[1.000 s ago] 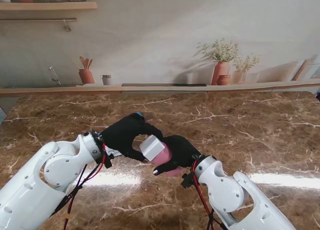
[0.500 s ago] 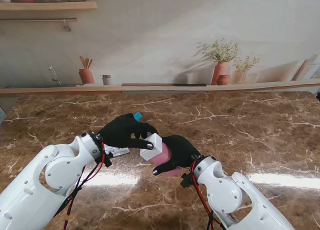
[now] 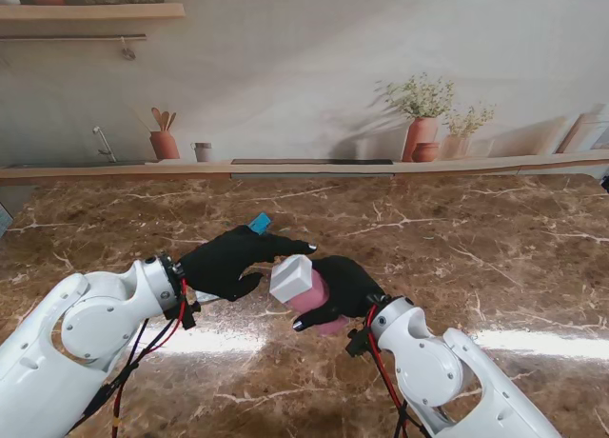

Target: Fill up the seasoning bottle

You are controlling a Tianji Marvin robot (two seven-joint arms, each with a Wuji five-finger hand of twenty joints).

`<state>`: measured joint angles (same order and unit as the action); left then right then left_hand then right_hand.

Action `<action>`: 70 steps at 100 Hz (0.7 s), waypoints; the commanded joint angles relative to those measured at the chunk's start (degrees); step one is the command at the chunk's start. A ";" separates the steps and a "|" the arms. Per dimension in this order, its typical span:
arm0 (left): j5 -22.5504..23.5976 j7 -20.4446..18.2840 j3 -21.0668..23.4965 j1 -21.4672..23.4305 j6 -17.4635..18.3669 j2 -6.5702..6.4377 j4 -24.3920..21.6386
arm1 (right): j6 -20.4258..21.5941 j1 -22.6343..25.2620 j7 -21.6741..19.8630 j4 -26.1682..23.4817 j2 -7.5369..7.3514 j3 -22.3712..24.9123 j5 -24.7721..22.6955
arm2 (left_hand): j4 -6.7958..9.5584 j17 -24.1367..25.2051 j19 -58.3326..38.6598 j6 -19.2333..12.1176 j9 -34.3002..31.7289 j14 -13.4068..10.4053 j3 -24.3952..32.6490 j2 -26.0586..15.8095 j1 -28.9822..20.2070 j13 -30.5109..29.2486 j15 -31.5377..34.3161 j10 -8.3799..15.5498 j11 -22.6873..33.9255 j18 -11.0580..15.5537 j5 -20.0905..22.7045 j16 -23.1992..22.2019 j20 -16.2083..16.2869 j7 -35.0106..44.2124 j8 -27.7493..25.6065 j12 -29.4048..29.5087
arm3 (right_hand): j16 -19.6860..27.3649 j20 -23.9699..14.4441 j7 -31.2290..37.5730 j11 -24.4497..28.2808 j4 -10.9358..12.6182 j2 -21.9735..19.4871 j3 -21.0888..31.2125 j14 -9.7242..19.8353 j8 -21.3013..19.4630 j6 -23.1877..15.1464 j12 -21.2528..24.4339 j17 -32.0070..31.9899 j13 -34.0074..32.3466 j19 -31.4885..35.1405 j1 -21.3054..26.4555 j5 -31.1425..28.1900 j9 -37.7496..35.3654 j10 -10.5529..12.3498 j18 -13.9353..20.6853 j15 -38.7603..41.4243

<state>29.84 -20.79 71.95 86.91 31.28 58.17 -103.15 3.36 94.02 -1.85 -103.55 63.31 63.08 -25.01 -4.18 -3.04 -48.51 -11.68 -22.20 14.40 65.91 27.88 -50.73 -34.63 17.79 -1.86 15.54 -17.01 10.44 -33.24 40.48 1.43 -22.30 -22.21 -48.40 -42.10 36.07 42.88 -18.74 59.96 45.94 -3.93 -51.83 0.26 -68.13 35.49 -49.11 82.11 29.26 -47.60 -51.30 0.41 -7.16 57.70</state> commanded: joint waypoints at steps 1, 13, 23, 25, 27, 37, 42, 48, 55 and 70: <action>-0.34 0.19 -0.87 -0.06 -0.21 -0.14 0.33 | -0.15 0.17 -0.53 -0.25 0.32 -0.01 0.49 | -1.39 1.11 1.70 -2.66 2.16 -1.95 -2.40 -0.42 -0.53 1.97 -0.61 1.29 1.15 0.47 -3.08 0.16 1.19 1.47 -3.28 0.20 | -3.14 -1.29 15.91 3.21 3.72 -19.89 29.33 5.32 -7.88 -15.45 -0.21 0.83 -5.76 2.66 22.35 -13.39 -2.33 7.80 1.75 8.16; 0.29 0.91 -1.57 -0.51 0.43 -0.05 0.74 | 0.06 0.16 -0.35 -0.25 0.35 -0.05 0.42 | -2.52 0.82 1.64 -2.45 0.80 -3.15 -4.15 -0.61 6.01 1.45 0.17 1.89 2.28 1.07 -0.44 -1.05 2.56 7.81 -13.16 -0.50 | -3.11 -1.32 15.93 3.18 3.68 -19.89 29.38 5.33 -7.86 -15.45 -0.22 0.84 -5.72 2.66 22.35 -13.39 -2.29 7.86 1.77 8.16; 1.78 2.76 -1.84 -0.79 0.86 0.29 1.02 | 0.16 0.13 -0.17 -0.21 0.38 -0.08 0.38 | -2.60 -0.30 0.61 -0.39 -2.64 -5.07 -13.71 -2.69 10.81 0.03 1.26 4.16 3.90 2.73 7.14 -2.98 3.17 21.07 -17.28 -1.92 | -3.10 -1.33 15.90 3.17 3.64 -19.88 29.40 5.37 -7.84 -15.46 -0.23 0.76 -5.71 2.62 22.33 -13.30 -2.33 7.81 1.74 8.17; 2.12 3.50 -1.92 -0.81 0.85 0.44 1.13 | 0.18 0.12 -0.16 -0.19 0.39 -0.09 0.37 | -2.90 -0.78 0.01 0.34 -3.68 -5.32 -17.63 -3.49 11.44 -0.54 1.58 4.41 4.35 3.13 9.27 -3.31 3.23 24.63 -17.96 -2.17 | -3.10 -1.33 15.89 3.17 3.63 -19.90 29.39 5.38 -7.83 -15.47 -0.23 0.76 -5.71 2.61 22.32 -13.29 -2.33 7.81 1.73 8.17; 2.27 3.98 -2.00 -0.81 0.73 0.56 1.17 | 0.20 0.11 -0.15 -0.17 0.39 -0.09 0.37 | -3.00 -1.11 -0.44 0.91 -4.45 -5.45 -21.01 -4.30 12.16 -0.95 1.80 4.53 4.67 3.58 10.97 -3.53 3.12 27.37 -18.26 -2.33 | -3.10 -1.34 15.89 3.16 3.63 -19.90 29.40 5.38 -7.83 -15.47 -0.23 0.75 -5.69 2.61 22.34 -13.28 -2.32 7.81 1.73 8.16; 2.02 6.02 -2.38 -0.68 -0.13 1.09 1.35 | 0.23 0.10 -0.12 -0.13 0.40 -0.10 0.43 | -4.94 -3.88 -4.65 5.83 -10.47 -5.52 -40.84 -9.27 10.49 -4.64 4.36 3.59 7.26 6.31 18.34 -4.84 2.14 39.56 -20.03 -3.15 | -3.09 -1.35 15.85 3.15 3.62 -19.90 29.41 5.33 -7.80 -15.49 -0.25 0.75 -5.63 2.59 22.34 -13.22 -2.30 7.82 1.71 8.15; 2.66 7.64 -2.58 -0.67 -0.54 1.48 1.60 | 0.22 0.09 -0.10 -0.11 0.41 -0.15 0.48 | -2.03 -7.07 -7.37 10.72 -16.49 -4.13 -45.08 -16.23 17.24 -8.32 6.06 1.16 8.67 6.73 24.88 -4.81 1.24 43.57 -18.36 -3.26 | -3.10 -1.36 15.84 3.13 3.62 -19.88 29.42 5.30 -7.78 -15.47 -0.25 0.74 -5.62 2.58 22.35 -13.19 -2.29 7.80 1.71 8.16; 2.40 7.68 -2.56 -0.52 -1.61 1.59 1.37 | 0.26 0.06 -0.09 -0.06 0.42 -0.24 0.56 | 0.35 -9.74 -10.76 14.18 -22.39 -1.77 -66.43 -27.03 15.43 -11.08 8.15 -1.98 9.30 6.75 31.63 -4.36 -1.42 43.87 -12.78 -2.81 | -3.10 -1.37 15.81 3.15 3.63 -19.84 29.44 5.28 -7.77 -15.46 -0.25 0.74 -5.65 2.57 22.36 -13.14 -2.36 7.82 1.71 8.19; 2.41 7.78 -2.35 -0.33 -2.63 1.67 1.18 | 0.31 -0.02 -0.05 0.03 0.44 -0.38 0.62 | 1.05 -11.77 -11.70 16.26 -25.56 -0.23 -68.55 -31.39 24.70 -12.43 8.88 -4.65 7.88 5.97 35.75 -3.59 -2.76 38.28 -7.81 -1.66 | -3.09 -1.38 15.80 3.12 3.63 -19.83 29.46 5.29 -7.75 -15.43 -0.24 0.71 -5.66 2.56 22.35 -13.14 -2.35 7.79 1.71 8.18; 0.89 5.83 -0.86 -0.15 -3.25 1.36 1.17 | 0.45 0.03 -0.24 0.04 0.39 -0.31 0.69 | 2.41 -10.70 -9.18 14.92 -23.59 0.11 -67.59 -30.40 29.76 -9.66 6.33 -5.65 4.47 5.71 19.83 -0.70 -6.65 13.01 7.16 0.40 | -3.07 -1.42 15.85 3.10 3.67 -19.78 29.51 5.29 -7.72 -15.47 -0.23 0.71 -5.73 2.57 22.39 -13.28 -2.45 7.83 1.70 8.22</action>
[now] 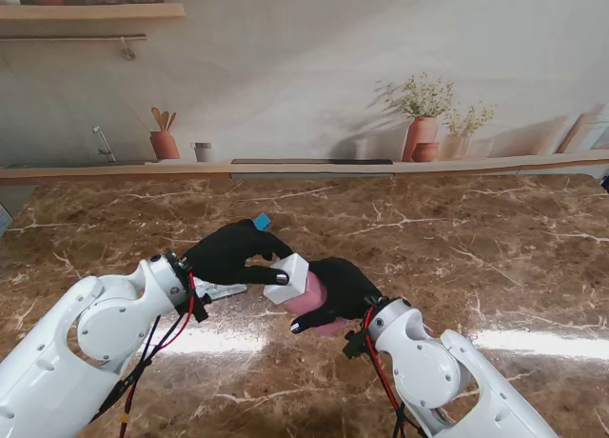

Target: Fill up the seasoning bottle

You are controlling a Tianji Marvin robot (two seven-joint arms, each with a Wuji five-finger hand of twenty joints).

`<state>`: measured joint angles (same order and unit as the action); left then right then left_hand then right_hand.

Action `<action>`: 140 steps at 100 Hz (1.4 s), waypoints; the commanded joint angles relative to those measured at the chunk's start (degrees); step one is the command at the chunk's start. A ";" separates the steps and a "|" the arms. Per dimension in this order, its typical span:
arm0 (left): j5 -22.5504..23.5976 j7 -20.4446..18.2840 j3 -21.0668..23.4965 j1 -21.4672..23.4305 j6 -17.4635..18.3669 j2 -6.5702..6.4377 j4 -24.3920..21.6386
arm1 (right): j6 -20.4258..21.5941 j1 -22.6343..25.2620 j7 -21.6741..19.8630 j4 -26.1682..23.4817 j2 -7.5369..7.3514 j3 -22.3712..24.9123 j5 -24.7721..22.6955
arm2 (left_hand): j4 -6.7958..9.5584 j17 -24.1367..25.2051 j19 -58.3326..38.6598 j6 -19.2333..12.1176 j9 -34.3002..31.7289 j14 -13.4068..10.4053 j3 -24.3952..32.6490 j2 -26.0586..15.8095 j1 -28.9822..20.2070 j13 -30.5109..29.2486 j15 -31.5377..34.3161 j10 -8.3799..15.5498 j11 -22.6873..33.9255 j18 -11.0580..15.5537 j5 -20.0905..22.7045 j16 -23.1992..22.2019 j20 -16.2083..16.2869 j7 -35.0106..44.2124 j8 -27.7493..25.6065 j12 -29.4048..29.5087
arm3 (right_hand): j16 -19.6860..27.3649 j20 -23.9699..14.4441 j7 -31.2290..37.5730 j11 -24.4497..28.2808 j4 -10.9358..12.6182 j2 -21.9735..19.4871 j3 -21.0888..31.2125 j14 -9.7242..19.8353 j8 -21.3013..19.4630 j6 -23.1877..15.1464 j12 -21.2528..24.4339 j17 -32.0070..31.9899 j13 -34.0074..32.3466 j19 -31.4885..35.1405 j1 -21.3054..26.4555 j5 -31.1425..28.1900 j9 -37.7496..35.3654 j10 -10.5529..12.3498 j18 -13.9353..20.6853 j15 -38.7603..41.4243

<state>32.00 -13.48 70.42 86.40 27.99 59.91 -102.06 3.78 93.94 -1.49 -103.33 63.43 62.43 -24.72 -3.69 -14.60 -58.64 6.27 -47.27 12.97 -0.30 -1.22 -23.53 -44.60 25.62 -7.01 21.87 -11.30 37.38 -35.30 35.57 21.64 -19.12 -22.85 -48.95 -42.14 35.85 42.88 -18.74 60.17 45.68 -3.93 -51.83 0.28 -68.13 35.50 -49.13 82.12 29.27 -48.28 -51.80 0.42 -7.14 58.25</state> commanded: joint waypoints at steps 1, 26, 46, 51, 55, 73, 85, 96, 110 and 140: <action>-1.61 -1.80 0.80 0.35 0.06 -0.43 0.10 | 0.03 0.14 -0.60 -0.19 0.26 0.37 0.42 | 2.05 1.22 1.32 -3.87 2.12 1.50 -1.17 -1.23 1.93 0.81 -1.82 -0.41 -2.14 0.01 -9.14 1.51 -1.94 -8.49 4.59 1.18 | -2.52 -1.37 16.07 3.11 3.66 -19.98 29.76 5.28 -7.72 -15.48 -0.23 0.68 -5.72 2.56 22.36 -12.59 -1.96 7.83 1.68 7.67; -3.32 -4.89 2.87 1.32 1.44 -1.16 -0.58 | -0.23 0.50 -0.48 -0.40 0.29 0.74 0.47 | -1.17 8.60 6.74 -17.32 19.05 0.74 72.74 30.12 -18.01 8.11 -6.21 6.17 -6.29 -6.28 -29.71 1.70 3.18 -20.64 -0.36 1.83 | -2.54 -1.47 16.14 3.14 3.68 -20.04 29.86 5.27 -7.70 -15.39 -0.28 0.74 -5.86 2.68 22.45 -12.73 -2.08 7.77 1.69 7.75; -0.76 -5.42 1.53 0.72 5.28 -1.70 0.02 | -0.18 0.31 -0.58 -0.33 0.29 0.56 0.61 | -1.21 10.17 7.54 -21.00 29.70 -0.73 64.04 28.29 -32.73 10.62 -7.47 6.80 -5.05 -5.23 -29.83 1.87 6.24 -19.69 -4.69 1.95 | -2.50 -1.49 16.25 3.14 3.57 -20.11 29.97 5.35 -7.68 -15.40 -0.28 0.86 -6.00 2.70 22.53 -12.99 -2.20 7.77 1.77 7.78; -0.26 -4.73 1.04 0.52 6.35 -1.66 0.51 | -0.18 0.27 -0.60 -0.33 0.29 0.54 0.64 | -1.98 9.95 7.20 -22.31 29.38 -1.03 62.19 27.77 -30.50 10.36 -7.14 7.19 -4.43 -5.13 -29.76 1.45 7.23 -17.37 -9.98 1.74 | -2.51 -1.50 16.24 3.14 3.56 -20.13 29.99 5.35 -7.66 -15.43 -0.28 0.88 -6.03 2.71 22.55 -12.99 -2.22 7.78 1.75 7.79; -0.06 -4.32 0.74 0.40 6.79 -1.64 0.77 | -0.17 0.25 -0.59 -0.32 0.29 0.53 0.64 | -2.32 9.88 7.14 -22.96 28.74 -1.08 61.47 27.69 -28.84 10.15 -7.09 7.33 -4.22 -5.16 -28.62 1.37 7.43 -15.62 -11.84 1.67 | -2.50 -1.50 16.24 3.13 3.55 -20.13 30.01 5.34 -7.66 -15.44 -0.27 0.88 -6.04 2.71 22.57 -13.00 -2.23 7.80 1.75 7.80; 2.32 -1.34 0.63 0.77 6.30 -1.04 0.86 | -0.16 0.22 -0.41 -0.28 0.35 0.44 0.73 | -4.51 6.68 4.00 -17.08 19.37 -3.67 41.45 21.21 -17.45 5.47 -3.83 9.64 -0.55 -2.70 -14.51 -1.20 7.57 10.23 -21.40 -0.42 | -2.49 -1.51 16.22 3.11 3.50 -20.10 30.04 5.33 -7.62 -15.45 -0.29 0.88 -6.04 2.70 22.57 -12.95 -2.23 7.75 1.74 7.81; 3.93 4.14 0.33 0.87 5.72 0.15 2.12 | -0.10 0.14 -0.24 -0.16 0.39 0.24 0.82 | -0.83 -5.24 -8.92 -7.14 -2.59 0.68 10.95 4.76 -10.65 -8.11 5.18 2.76 5.62 -3.87 2.68 -2.57 5.48 23.04 -14.81 -2.17 | -2.49 -1.52 16.16 3.10 3.49 -20.07 30.05 5.33 -7.60 -15.44 -0.29 0.86 -6.03 2.70 22.56 -12.84 -2.25 7.80 1.71 7.81; 4.93 4.02 1.01 1.33 4.43 0.15 1.77 | 0.03 0.06 -0.25 -0.05 0.39 0.08 0.85 | 1.09 -12.23 -13.77 -2.36 -12.55 3.37 -1.81 -3.64 0.99 -14.62 8.78 -1.86 5.25 -5.84 11.27 -0.29 1.21 18.14 -6.35 -0.86 | -2.48 -1.54 16.15 3.09 3.49 -20.03 30.08 5.33 -7.58 -15.44 -0.27 0.86 -6.08 2.73 22.56 -12.84 -2.31 7.72 1.77 7.84; 2.87 2.66 2.34 1.78 4.16 0.00 1.89 | 0.02 0.07 -0.32 -0.09 0.38 0.07 0.93 | 2.04 -10.48 -11.53 -3.22 -8.75 3.82 -1.17 -2.77 3.70 -11.41 6.47 -1.57 3.65 -6.14 -7.37 1.29 -2.82 -4.95 6.19 -0.10 | -2.49 -1.56 16.16 3.09 3.51 -20.04 30.09 5.28 -7.56 -15.39 -0.27 0.89 -6.09 2.76 22.56 -12.88 -2.34 7.77 1.75 7.85; -0.46 -4.17 4.63 2.95 2.75 -1.16 -0.86 | 0.03 0.29 -0.09 -0.11 0.42 0.31 0.81 | -1.99 5.70 1.21 -18.76 20.31 0.45 70.30 29.96 -23.58 4.98 -4.05 6.97 -4.97 -8.29 -29.72 2.43 2.87 -19.69 -0.40 2.88 | -2.50 -1.59 16.28 3.12 3.53 -20.01 30.16 5.29 -7.57 -15.39 -0.31 0.91 -6.13 2.78 22.62 -13.10 -2.42 7.78 1.75 7.89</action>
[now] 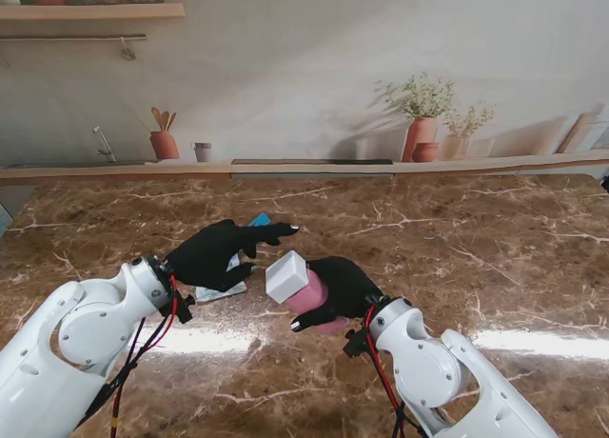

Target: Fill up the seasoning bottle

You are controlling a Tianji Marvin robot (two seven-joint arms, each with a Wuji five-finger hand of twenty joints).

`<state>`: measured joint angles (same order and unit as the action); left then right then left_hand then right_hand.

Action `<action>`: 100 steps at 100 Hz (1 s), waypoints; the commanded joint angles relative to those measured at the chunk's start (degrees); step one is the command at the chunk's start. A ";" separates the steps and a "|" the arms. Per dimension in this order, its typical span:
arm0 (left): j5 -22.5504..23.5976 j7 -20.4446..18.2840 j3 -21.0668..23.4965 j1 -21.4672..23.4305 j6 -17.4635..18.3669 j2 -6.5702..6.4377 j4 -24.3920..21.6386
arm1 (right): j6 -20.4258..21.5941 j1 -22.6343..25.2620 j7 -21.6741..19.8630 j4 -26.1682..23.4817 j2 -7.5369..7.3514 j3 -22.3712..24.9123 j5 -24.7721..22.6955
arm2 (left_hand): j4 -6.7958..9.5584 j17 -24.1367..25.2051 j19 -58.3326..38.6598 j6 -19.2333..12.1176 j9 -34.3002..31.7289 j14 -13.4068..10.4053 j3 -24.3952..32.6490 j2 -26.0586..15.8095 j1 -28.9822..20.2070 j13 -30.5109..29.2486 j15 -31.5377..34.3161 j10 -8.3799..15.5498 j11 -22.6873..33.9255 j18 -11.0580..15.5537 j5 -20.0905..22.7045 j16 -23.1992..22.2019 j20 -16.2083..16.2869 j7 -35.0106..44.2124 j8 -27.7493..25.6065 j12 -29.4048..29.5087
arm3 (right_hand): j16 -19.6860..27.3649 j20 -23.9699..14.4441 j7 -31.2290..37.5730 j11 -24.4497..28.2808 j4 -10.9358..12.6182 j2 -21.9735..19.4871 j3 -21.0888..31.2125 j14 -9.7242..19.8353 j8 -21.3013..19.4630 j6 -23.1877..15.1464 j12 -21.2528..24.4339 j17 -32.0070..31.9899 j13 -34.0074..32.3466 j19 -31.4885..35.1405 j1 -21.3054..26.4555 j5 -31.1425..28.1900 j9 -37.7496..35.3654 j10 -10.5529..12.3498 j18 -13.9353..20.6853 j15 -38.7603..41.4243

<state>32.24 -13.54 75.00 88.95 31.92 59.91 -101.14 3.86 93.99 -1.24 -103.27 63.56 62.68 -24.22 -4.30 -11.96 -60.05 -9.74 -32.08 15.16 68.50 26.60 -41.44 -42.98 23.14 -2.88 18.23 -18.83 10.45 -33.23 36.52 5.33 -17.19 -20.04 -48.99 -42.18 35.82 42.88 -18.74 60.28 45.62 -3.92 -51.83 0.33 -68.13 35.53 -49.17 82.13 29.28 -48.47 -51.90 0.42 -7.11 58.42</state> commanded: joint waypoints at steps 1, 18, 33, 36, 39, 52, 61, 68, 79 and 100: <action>-0.69 -4.57 0.06 0.37 -1.18 -1.28 -1.89 | -0.03 0.23 -0.32 -0.16 0.29 0.04 0.30 | -1.31 3.59 3.04 -2.73 5.87 -1.97 1.06 2.13 -6.88 3.89 -1.82 3.08 -1.26 -0.61 -2.77 0.26 2.15 -3.94 -2.64 -0.10 | -2.46 -1.56 16.33 3.11 3.53 -20.13 30.23 5.29 -7.57 -15.44 -0.31 0.88 -6.09 2.77 22.63 -12.95 -2.32 7.78 1.71 7.72; 0.61 -5.47 -1.50 -0.74 0.95 -1.80 -1.09 | 0.26 -0.05 -0.28 0.14 0.31 -0.19 0.40 | -1.52 3.87 3.40 -4.37 9.61 -2.92 -4.24 0.61 -10.22 4.55 -2.72 3.30 -0.78 0.10 -2.35 -0.41 4.44 -5.88 -0.57 -0.46 | -2.62 -1.60 16.40 3.16 3.52 -20.11 30.34 5.37 -7.57 -15.44 -0.32 1.04 -6.38 2.89 22.70 -13.12 -2.46 7.75 1.79 8.05; 1.63 -4.26 -2.68 -1.35 2.25 -1.67 -0.18 | 0.42 -0.24 -0.31 0.38 0.32 -0.34 0.49 | -2.34 3.42 3.32 -4.84 7.70 -4.15 -6.88 -0.25 -6.75 3.83 -2.01 4.17 0.98 1.02 -2.45 -2.07 6.30 0.41 -11.93 -1.82 | -2.64 -1.65 16.42 3.18 3.48 -20.02 30.44 5.46 -7.56 -15.45 -0.34 0.93 -6.31 2.96 22.73 -13.18 -2.48 7.74 1.79 8.20; 1.61 -4.07 -2.82 -1.45 2.39 -1.64 -0.03 | 0.46 -0.26 -0.28 0.41 0.32 -0.35 0.47 | -2.56 3.34 3.36 -4.75 7.13 -4.44 -7.07 -0.12 -4.61 3.60 -1.85 4.39 1.15 1.32 -1.13 -2.33 6.32 1.92 -13.71 -2.04 | -2.63 -1.65 16.42 3.17 3.48 -20.03 30.47 5.45 -7.55 -15.45 -0.34 0.92 -6.32 2.95 22.75 -13.18 -2.48 7.77 1.79 8.22; 1.62 -3.95 -2.91 -1.56 2.55 -1.63 0.09 | 0.50 -0.26 -0.25 0.42 0.33 -0.34 0.45 | -2.72 3.31 3.38 -4.40 6.65 -4.67 -6.70 0.22 -2.25 3.51 -1.83 4.41 1.27 1.41 0.02 -2.54 6.34 3.55 -15.20 -2.25 | -2.62 -1.65 16.42 3.17 3.47 -20.02 30.49 5.45 -7.55 -15.45 -0.35 0.92 -6.32 2.95 22.75 -13.18 -2.48 7.77 1.78 8.22; 3.53 -1.90 -3.08 -1.78 2.89 -1.29 0.45 | 0.59 -0.36 0.19 0.61 0.44 -0.38 0.48 | -2.66 1.59 2.15 -2.10 2.58 -6.05 -14.56 -2.57 1.24 1.01 -0.59 5.42 3.00 2.95 4.86 -3.79 6.33 17.70 -19.62 -3.54 | -2.58 -1.66 16.34 3.15 3.41 -20.01 30.55 5.44 -7.52 -15.45 -0.36 0.92 -6.30 2.95 22.75 -13.02 -2.42 7.71 1.78 8.24; 4.09 0.22 -3.51 -1.78 2.61 -0.81 0.89 | 0.70 -0.44 0.35 0.74 0.47 -0.46 0.47 | -2.64 -0.33 0.37 0.78 -1.14 -6.48 -26.22 -6.18 4.30 -1.38 0.84 5.74 4.65 4.16 9.12 -4.36 5.56 29.13 -21.14 -4.01 | -2.56 -1.66 16.26 3.16 3.38 -20.03 30.57 5.44 -7.50 -15.49 -0.37 0.90 -6.21 2.93 22.73 -12.87 -2.44 7.75 1.77 8.22; 3.80 0.95 -3.92 -1.83 1.94 -0.57 1.03 | 0.82 -0.53 0.39 0.90 0.49 -0.56 0.54 | -4.14 -2.23 -1.16 5.20 -6.27 -5.41 -41.31 -11.43 6.13 -3.85 2.44 4.17 5.92 4.20 16.88 -4.61 3.95 37.19 -21.39 -4.23 | -2.55 -1.66 16.25 3.15 3.37 -19.99 30.57 5.44 -7.50 -15.49 -0.35 0.90 -6.21 2.93 22.75 -12.87 -2.46 7.75 1.77 8.23; 2.64 0.13 -4.00 -1.56 -0.85 -0.54 0.36 | 0.98 -0.64 0.27 1.05 0.46 -0.65 0.62 | 1.03 -8.73 -6.09 11.46 -19.27 -0.78 -70.39 -30.80 9.68 -10.49 6.62 -2.64 7.55 3.35 31.27 -3.37 0.19 38.61 -14.88 -3.57 | -2.54 -1.65 16.25 3.13 3.38 -19.97 30.59 5.44 -7.49 -15.49 -0.33 0.85 -6.20 2.89 22.74 -12.87 -2.46 7.79 1.76 8.24; 0.85 0.66 -3.04 -1.45 -0.97 -0.27 1.00 | 1.15 -0.52 0.19 1.11 0.44 -0.36 0.64 | 2.53 -9.10 -6.15 15.14 -20.08 0.10 -70.16 -28.40 21.95 -9.32 6.39 -4.35 5.46 3.27 17.52 -0.89 -4.26 9.68 4.76 -2.71 | -2.53 -1.66 16.32 3.13 3.39 -19.92 30.64 5.43 -7.52 -15.45 -0.30 0.85 -6.20 2.88 22.75 -12.96 -2.54 7.72 1.76 8.25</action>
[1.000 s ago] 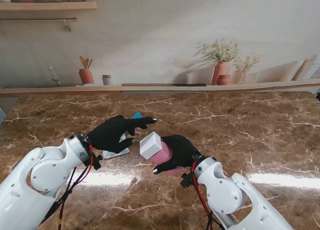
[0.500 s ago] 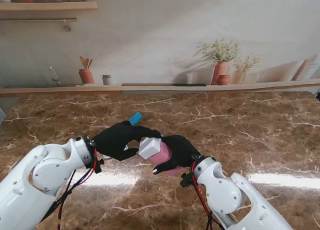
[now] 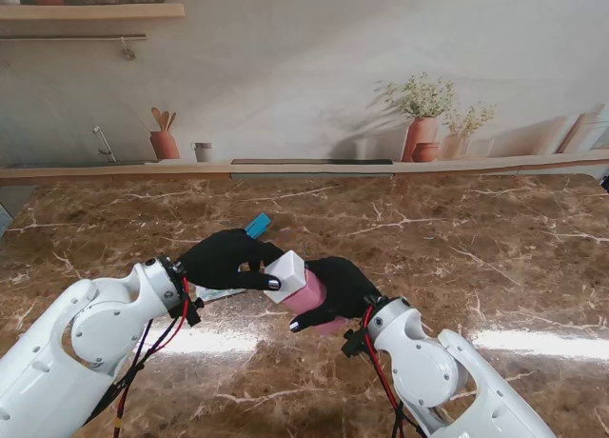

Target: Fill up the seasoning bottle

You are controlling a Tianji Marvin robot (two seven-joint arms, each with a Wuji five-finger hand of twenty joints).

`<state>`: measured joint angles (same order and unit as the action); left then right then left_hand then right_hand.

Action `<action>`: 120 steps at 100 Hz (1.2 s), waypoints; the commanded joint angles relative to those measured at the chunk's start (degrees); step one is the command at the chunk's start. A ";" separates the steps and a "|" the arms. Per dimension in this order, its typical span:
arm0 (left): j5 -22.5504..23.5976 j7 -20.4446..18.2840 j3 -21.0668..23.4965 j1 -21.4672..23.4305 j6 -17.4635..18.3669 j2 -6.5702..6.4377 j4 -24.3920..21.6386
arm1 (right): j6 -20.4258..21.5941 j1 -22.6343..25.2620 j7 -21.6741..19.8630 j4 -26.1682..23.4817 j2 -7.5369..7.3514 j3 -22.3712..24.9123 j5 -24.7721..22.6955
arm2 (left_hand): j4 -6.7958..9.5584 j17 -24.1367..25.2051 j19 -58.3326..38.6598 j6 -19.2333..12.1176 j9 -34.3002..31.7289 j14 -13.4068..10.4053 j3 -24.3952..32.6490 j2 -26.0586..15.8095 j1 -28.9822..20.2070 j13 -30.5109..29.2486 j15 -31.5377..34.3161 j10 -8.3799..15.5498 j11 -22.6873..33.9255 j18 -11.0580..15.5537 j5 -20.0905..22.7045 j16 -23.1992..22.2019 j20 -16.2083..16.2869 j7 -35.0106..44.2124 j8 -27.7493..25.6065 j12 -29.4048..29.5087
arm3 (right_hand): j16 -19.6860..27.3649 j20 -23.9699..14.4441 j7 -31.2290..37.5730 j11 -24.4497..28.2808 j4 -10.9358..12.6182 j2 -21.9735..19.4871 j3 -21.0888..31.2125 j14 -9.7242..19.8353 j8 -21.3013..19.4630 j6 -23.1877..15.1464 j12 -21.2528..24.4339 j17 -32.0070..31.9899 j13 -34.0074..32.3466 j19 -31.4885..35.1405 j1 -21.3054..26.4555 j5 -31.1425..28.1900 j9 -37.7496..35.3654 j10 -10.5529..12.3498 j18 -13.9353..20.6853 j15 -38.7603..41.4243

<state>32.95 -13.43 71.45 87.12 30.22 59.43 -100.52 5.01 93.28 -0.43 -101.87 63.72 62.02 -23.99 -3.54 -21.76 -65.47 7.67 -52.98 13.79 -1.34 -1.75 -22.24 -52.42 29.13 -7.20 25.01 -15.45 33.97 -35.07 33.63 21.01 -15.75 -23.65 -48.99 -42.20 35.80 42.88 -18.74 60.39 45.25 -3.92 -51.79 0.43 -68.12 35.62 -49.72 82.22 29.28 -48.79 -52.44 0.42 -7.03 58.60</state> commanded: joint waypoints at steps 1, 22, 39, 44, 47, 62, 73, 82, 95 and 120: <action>0.05 0.52 0.64 0.41 0.80 0.20 0.36 | 0.00 0.21 -0.60 -0.28 0.27 0.33 0.39 | 1.83 0.95 -0.51 -2.59 1.40 1.48 -0.30 0.13 2.77 0.42 0.19 0.02 -1.54 -0.09 -7.10 1.01 -1.44 -6.88 3.80 0.97 | -2.52 -1.64 16.34 3.13 3.39 -20.03 31.01 5.43 -7.55 -15.55 -0.31 0.76 -5.65 2.79 22.75 -12.64 -2.00 7.73 1.68 8.07; -3.19 -3.28 3.43 0.92 1.64 -0.50 -0.52 | -0.06 0.49 -0.38 -0.31 0.31 0.65 0.34 | 10.16 7.13 5.52 -12.17 14.01 2.69 36.85 8.96 -3.91 7.91 -4.92 1.71 -7.59 -2.26 -22.79 1.80 0.33 -19.36 4.71 3.81 | -2.48 -1.65 16.41 3.13 3.40 -20.06 31.02 5.39 -7.57 -15.51 -0.31 0.76 -5.71 2.79 22.77 -12.76 -2.05 7.78 1.68 8.06; -1.77 -1.95 3.48 1.35 2.84 -0.39 -0.49 | 0.09 0.38 -0.28 -0.13 0.33 0.55 0.35 | -2.56 10.41 7.46 -20.93 27.70 1.45 70.70 28.63 -15.89 11.97 -7.54 4.43 -9.44 -4.68 -25.90 3.00 2.15 -22.88 7.94 5.05 | -2.43 -1.66 16.45 3.13 3.37 -20.08 31.03 5.46 -7.58 -15.48 -0.32 0.80 -5.81 2.81 22.78 -12.81 -2.07 7.83 1.65 8.03; -0.74 -2.21 3.31 1.25 4.08 -0.58 -0.44 | 0.17 0.30 -0.29 -0.03 0.33 0.54 0.38 | -2.66 11.55 7.74 -22.01 31.18 0.73 69.30 29.04 -17.61 13.14 -8.27 4.46 -9.55 -5.28 -25.84 3.38 3.12 -22.90 9.07 5.13 | -2.42 -1.66 16.46 3.15 3.37 -20.13 31.07 5.47 -7.58 -15.51 -0.34 0.83 -5.81 2.81 22.83 -12.82 -2.08 7.73 1.66 8.03; 0.10 -2.12 3.14 1.13 5.00 -0.66 -0.31 | 0.19 0.25 -0.31 0.00 0.33 0.53 0.40 | -2.49 11.66 7.72 -22.90 32.58 0.40 68.68 29.39 -18.46 13.50 -8.52 4.93 -9.37 -5.45 -25.77 3.55 3.85 -22.79 9.46 5.11 | -2.42 -1.67 16.47 3.15 3.37 -20.13 31.09 5.47 -7.58 -15.52 -0.34 0.84 -5.81 2.81 22.86 -12.84 -2.08 7.72 1.66 8.03; 1.67 -2.61 1.82 0.43 7.57 -1.09 0.16 | 0.21 0.09 -0.24 0.13 0.35 0.51 0.29 | -2.33 11.62 7.55 -24.74 35.14 -0.43 66.19 30.14 -21.50 14.08 -8.68 6.09 -8.50 -5.62 -25.57 3.62 6.45 -21.58 6.67 4.83 | -2.40 -1.67 16.49 3.15 3.34 -20.21 31.08 5.45 -7.58 -15.45 -0.32 0.85 -5.87 2.81 22.89 -12.86 -2.13 7.73 1.67 8.01; 1.65 -3.02 0.92 -0.16 8.17 -1.25 0.59 | 0.24 -0.02 -0.07 0.26 0.38 0.44 0.20 | -2.93 11.44 7.66 -25.61 33.84 -1.09 64.81 30.19 -19.84 13.71 -8.12 7.51 -7.46 -5.23 -26.23 2.75 7.77 -17.85 -6.88 3.92 | -2.40 -1.66 16.47 3.15 3.30 -20.28 31.07 5.44 -7.58 -15.52 -0.34 0.82 -5.88 2.79 22.89 -12.84 -2.10 7.77 1.67 8.00; 1.98 -2.64 0.43 -0.47 8.48 -1.19 0.85 | 0.29 -0.10 0.04 0.42 0.41 0.38 0.18 | -2.98 11.31 7.56 -24.84 31.42 -2.33 62.13 29.58 -17.91 12.94 -6.91 8.50 -6.39 -4.82 -21.86 1.05 7.93 -11.77 -13.29 2.86 | -2.40 -1.65 16.47 3.15 3.28 -20.28 31.06 5.44 -7.58 -15.54 -0.33 0.81 -5.89 2.77 22.89 -12.84 -2.13 7.76 1.67 8.00; 4.82 1.10 -0.10 -0.68 8.56 -0.48 1.28 | 0.40 -0.22 -0.06 0.59 0.39 0.26 0.28 | -3.38 9.23 6.08 -19.82 25.22 -4.55 57.39 30.87 -16.52 9.36 -4.17 9.92 -2.68 -3.00 -17.24 -2.73 7.80 4.26 -18.36 -0.85 | -2.40 -1.62 16.47 3.12 3.28 -20.29 31.06 5.44 -7.58 -15.54 -0.31 0.73 -5.86 2.66 22.90 -12.84 -2.11 7.71 1.65 7.98; 5.56 5.14 -2.52 -1.79 6.50 0.56 2.56 | 1.08 -0.82 0.46 1.19 0.56 -0.26 0.52 | -3.96 3.92 1.44 -11.59 14.34 -5.06 50.71 36.11 -10.20 2.99 0.42 9.05 4.25 -0.52 -8.34 -5.43 5.64 22.16 -18.99 -6.66 | -2.41 -1.62 16.43 3.12 3.27 -20.30 31.06 5.44 -7.57 -15.55 -0.30 0.74 -5.85 2.64 22.92 -12.77 -2.11 7.74 1.64 7.96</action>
<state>38.85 -7.95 69.71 85.54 37.14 59.56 -98.59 5.93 92.64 0.18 -100.53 63.85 61.75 -23.96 -6.98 -17.19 -61.89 -9.01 -35.96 9.96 50.25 35.41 -35.49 -47.19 27.59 -3.97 27.32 -16.53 17.35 -39.25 40.06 31.65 -31.66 -29.10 -48.99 -42.21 35.80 42.88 -18.74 60.39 45.25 -3.92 -51.79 0.52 -68.12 35.62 -49.73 82.22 29.28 -48.80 -52.47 0.42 -7.00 58.82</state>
